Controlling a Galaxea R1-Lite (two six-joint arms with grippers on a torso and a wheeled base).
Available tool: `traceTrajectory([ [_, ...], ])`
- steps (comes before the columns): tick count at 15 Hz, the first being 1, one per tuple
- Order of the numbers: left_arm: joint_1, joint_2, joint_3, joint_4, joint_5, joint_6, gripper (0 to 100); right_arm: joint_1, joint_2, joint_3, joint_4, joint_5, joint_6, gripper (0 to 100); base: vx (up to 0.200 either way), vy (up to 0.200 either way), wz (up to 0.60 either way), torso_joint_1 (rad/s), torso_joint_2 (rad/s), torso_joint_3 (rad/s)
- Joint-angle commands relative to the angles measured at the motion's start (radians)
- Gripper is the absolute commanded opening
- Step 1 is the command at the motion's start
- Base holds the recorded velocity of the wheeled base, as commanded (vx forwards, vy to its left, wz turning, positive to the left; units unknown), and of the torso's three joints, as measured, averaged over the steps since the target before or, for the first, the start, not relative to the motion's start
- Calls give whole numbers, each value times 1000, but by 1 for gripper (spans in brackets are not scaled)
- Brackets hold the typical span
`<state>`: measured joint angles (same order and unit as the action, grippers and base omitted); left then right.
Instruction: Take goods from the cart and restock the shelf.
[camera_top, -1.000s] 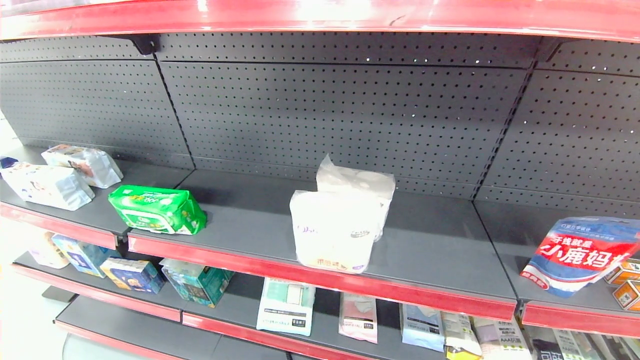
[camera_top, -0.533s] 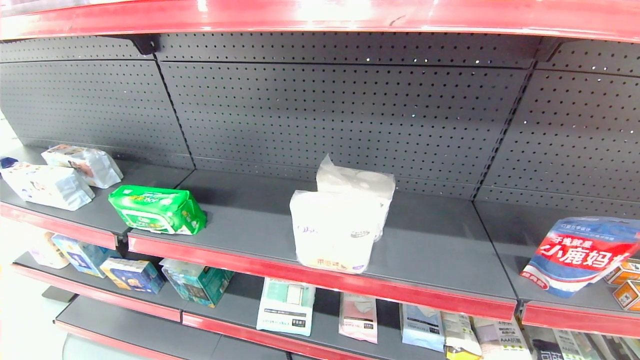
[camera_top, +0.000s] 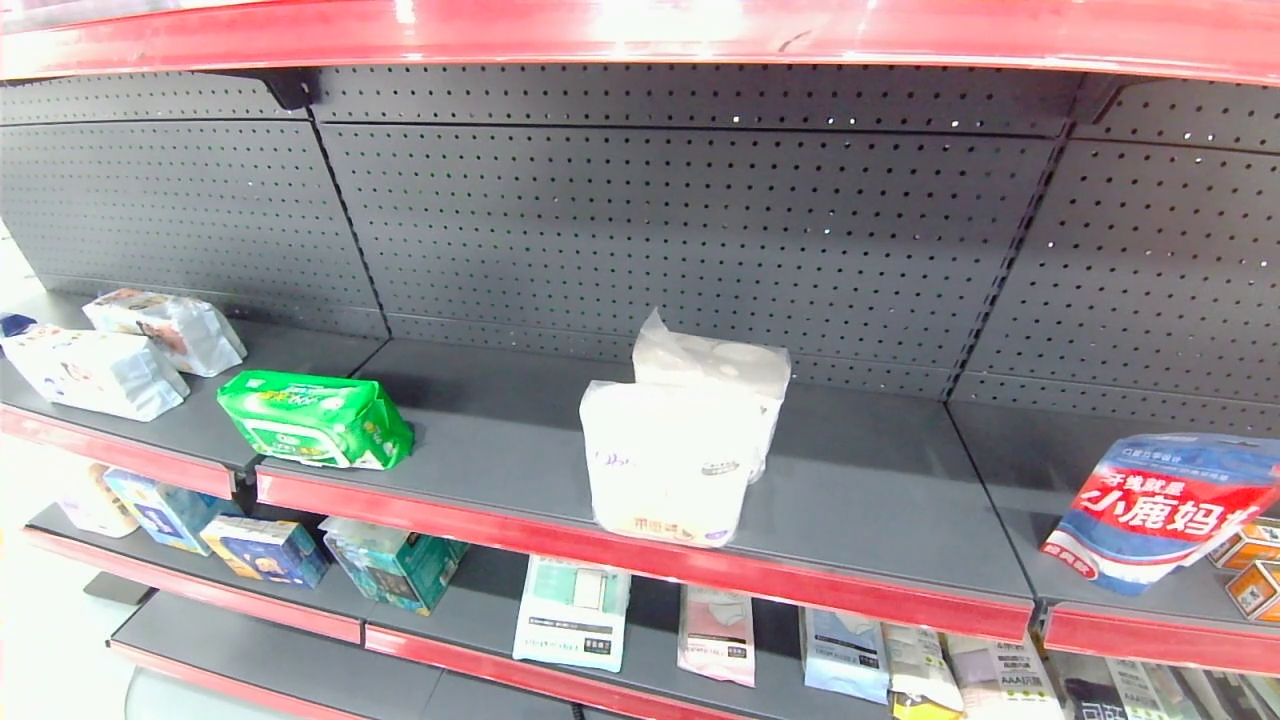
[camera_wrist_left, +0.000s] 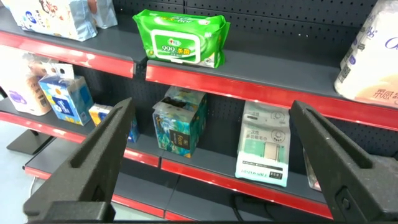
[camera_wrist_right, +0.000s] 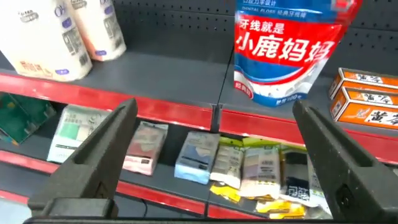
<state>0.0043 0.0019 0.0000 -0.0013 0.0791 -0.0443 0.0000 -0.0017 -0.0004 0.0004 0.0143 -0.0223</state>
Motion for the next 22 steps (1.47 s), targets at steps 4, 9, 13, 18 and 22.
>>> traceTrajectory([
  [4,0,0,0,0,1,-6,100,0,2,0,1,-2,13,100,0,0,0,0,0,0],
  [9,0,0,0,0,1,-2,100,0,2,0,1,0,15,100,0,0,-120,0,0,0],
  [13,0,0,0,1,1,0,100,0,2,0,1,0,15,100,0,0,-600,3,0,-2],
  [18,0,0,0,0,1,-2,100,0,2,0,1,0,13,100,0,0,-600,5,2,1],
  [22,0,0,0,1,-2,4,100,0,2,0,1,0,15,100,0,0,0,0,0,0],
])
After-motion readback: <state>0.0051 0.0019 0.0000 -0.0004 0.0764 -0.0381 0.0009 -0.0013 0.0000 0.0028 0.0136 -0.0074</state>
